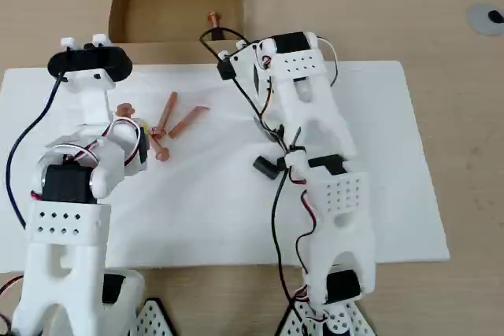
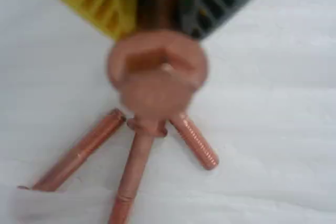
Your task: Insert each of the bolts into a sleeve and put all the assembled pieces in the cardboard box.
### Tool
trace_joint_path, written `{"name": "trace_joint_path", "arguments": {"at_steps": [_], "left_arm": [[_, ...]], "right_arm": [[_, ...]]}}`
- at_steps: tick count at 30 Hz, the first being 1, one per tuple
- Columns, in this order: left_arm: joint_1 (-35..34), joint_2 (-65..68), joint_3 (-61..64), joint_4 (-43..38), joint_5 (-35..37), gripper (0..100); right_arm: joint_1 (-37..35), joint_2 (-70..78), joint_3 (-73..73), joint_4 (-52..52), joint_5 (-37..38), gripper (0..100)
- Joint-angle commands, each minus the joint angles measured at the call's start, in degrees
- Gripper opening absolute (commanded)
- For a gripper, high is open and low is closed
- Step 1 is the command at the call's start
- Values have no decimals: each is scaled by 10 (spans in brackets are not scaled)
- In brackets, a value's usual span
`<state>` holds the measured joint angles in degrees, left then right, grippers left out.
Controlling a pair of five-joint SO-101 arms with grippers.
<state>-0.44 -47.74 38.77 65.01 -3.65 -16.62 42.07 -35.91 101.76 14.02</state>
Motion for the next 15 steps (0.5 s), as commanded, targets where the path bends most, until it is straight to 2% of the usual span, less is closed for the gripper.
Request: {"name": "trace_joint_path", "arguments": {"at_steps": [1, 7, 15], "left_arm": [[10, -13, -4, -1, -4, 10], [11, -12, -4, -1, -4, 10], [11, -12, -1, -2, -10, 10]], "right_arm": [[-10, -28, 0, 3, 6, 189], [6, -32, -18, -5, 8, 189], [41, -28, -261, -1, 39, 189]]}}
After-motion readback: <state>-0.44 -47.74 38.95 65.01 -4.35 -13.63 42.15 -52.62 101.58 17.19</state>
